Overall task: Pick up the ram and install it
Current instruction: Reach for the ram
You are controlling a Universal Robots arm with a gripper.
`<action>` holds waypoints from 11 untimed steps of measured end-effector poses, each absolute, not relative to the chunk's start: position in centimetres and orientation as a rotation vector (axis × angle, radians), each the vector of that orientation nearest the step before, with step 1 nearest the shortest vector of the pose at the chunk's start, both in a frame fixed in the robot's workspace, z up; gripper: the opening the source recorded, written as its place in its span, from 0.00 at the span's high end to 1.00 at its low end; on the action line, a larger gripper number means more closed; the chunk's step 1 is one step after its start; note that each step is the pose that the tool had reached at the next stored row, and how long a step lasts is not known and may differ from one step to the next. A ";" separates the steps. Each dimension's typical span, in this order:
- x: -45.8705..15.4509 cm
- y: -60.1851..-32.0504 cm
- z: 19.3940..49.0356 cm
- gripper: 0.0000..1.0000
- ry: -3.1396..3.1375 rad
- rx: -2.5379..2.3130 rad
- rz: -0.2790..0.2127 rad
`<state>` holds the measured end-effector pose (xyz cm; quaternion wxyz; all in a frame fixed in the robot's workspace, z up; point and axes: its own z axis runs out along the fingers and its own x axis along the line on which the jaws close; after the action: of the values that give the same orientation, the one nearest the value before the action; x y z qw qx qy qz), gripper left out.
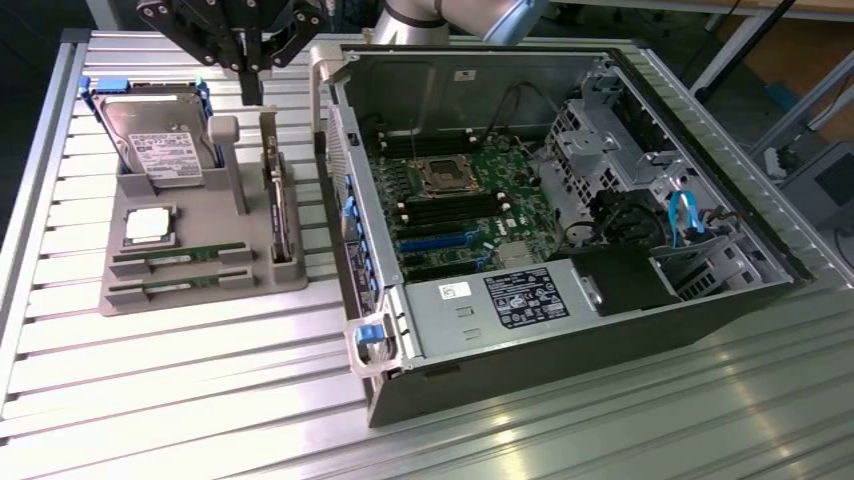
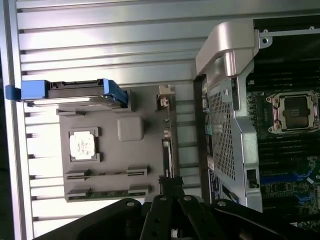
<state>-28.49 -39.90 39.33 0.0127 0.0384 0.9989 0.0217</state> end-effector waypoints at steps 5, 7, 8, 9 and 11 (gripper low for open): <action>-30.2 -39.9 39.3 0.89 3.113 0.120 0.068; -30.7 -39.9 39.3 0.89 3.113 0.120 0.068; -30.9 -39.9 39.3 0.89 3.113 0.120 0.068; -31.2 -39.9 39.3 0.89 3.113 0.120 0.068; -31.8 -39.9 39.3 0.89 3.113 0.120 0.068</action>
<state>-31.79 -39.89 39.30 0.0126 0.0385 0.9989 0.0217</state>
